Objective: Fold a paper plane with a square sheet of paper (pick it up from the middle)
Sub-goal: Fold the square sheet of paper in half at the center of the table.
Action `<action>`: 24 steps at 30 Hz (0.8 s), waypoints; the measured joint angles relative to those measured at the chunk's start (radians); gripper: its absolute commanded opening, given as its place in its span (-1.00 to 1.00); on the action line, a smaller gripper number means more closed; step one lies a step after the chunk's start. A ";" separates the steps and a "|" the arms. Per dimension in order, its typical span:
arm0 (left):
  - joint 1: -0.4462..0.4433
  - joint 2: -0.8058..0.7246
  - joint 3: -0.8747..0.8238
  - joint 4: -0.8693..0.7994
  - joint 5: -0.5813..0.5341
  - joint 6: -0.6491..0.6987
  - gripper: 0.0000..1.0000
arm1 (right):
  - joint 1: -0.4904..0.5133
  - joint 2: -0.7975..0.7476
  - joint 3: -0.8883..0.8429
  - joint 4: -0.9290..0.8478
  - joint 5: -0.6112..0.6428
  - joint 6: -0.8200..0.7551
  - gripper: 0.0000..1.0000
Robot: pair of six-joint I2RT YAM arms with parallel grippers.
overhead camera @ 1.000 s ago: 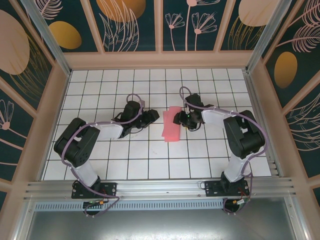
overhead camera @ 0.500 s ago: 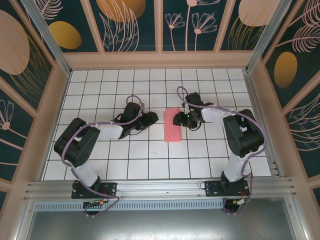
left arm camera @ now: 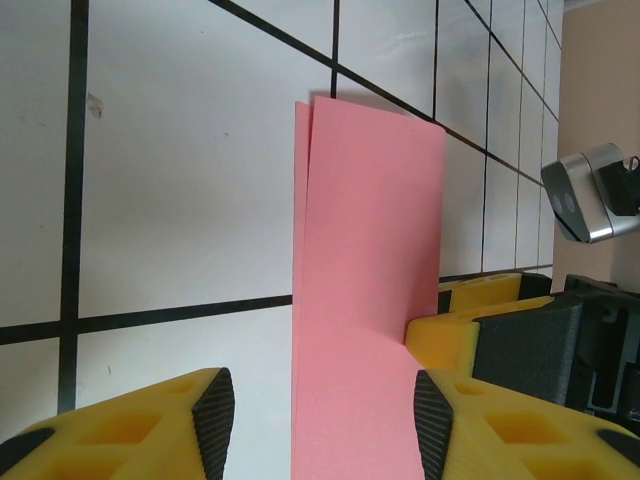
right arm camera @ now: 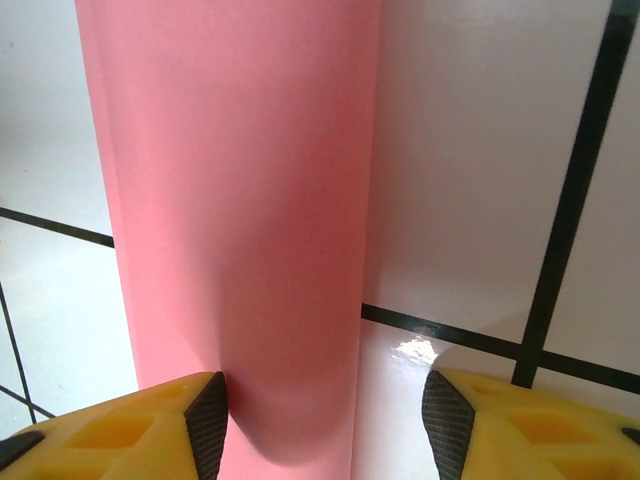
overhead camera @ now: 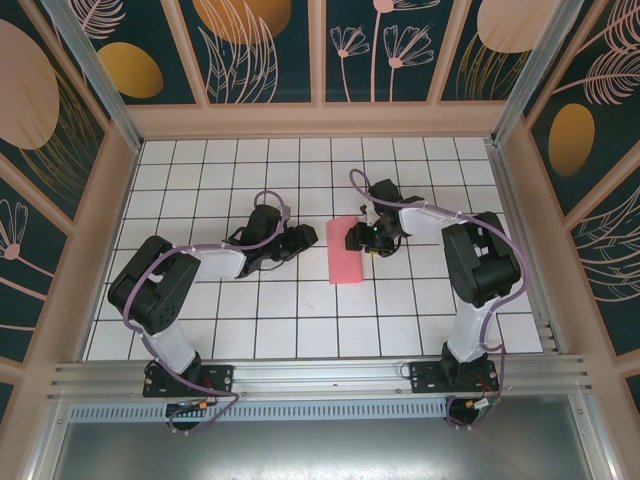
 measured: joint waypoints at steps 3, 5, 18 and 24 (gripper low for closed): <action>0.000 0.000 0.000 0.000 0.008 0.002 0.06 | 0.000 0.003 0.011 -0.015 -0.003 -0.011 0.20; 0.000 0.000 0.000 0.000 0.014 0.003 0.06 | 0.000 0.010 0.020 -0.026 -0.004 -0.022 0.19; 0.000 0.000 0.016 -0.011 0.018 0.003 0.05 | -0.001 0.051 0.083 -0.103 -0.001 -0.054 0.18; 0.000 0.006 0.023 -0.011 0.021 0.003 0.05 | -0.001 0.067 0.105 -0.131 0.002 -0.072 0.19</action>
